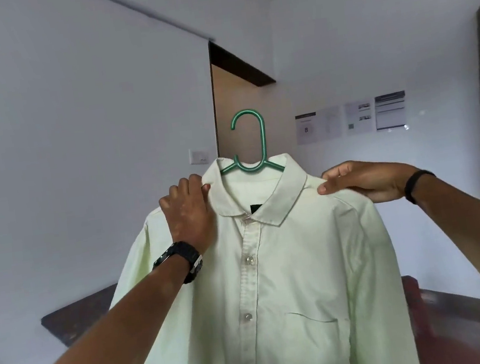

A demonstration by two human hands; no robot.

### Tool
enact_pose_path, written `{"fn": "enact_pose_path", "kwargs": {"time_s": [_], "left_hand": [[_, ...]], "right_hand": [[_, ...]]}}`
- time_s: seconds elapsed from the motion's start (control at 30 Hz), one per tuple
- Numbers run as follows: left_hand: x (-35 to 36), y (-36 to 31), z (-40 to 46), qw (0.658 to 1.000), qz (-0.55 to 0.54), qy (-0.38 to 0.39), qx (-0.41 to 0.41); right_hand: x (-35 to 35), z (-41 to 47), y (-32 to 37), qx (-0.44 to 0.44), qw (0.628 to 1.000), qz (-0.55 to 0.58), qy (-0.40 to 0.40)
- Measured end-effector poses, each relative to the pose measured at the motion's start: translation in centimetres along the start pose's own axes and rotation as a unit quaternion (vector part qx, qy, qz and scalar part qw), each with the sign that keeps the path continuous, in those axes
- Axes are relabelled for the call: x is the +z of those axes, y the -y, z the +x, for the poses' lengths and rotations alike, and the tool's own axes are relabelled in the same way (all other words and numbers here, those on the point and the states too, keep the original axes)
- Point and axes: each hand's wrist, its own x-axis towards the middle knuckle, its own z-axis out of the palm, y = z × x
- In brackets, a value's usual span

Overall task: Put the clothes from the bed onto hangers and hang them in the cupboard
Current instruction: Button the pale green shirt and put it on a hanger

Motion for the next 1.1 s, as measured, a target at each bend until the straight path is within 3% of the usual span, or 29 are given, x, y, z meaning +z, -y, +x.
{"fn": "enact_pose_path", "kwargs": {"time_s": [0.27,0.47,0.63,0.9,1.1], "left_hand": [[2.3,-13.9,18.3,0.985,-0.14,0.074,0.073],[2.9,-26.2,28.8,0.968,-0.182,0.119,0.128],[4.0,-37.6,31.3,0.959,-0.224,0.107,0.138],[7.6,-57.0,29.7,0.935,-0.312,0.106,0.13],[10.2,-72.1,28.5,0.914,-0.383,0.111,0.071]], "right_hand": [[-17.2,-6.1,12.4,0.125,0.987,-0.06,-0.085],[-25.7,-14.5,19.8,0.075,0.963,-0.067,-0.251],[-30.5,-21.6,20.7,0.012,0.896,-0.162,-0.413],[-40.9,-33.2,17.7,0.012,0.849,-0.2,-0.489],[-51.3,-42.0,14.7,-0.012,0.813,-0.233,-0.534]]}}
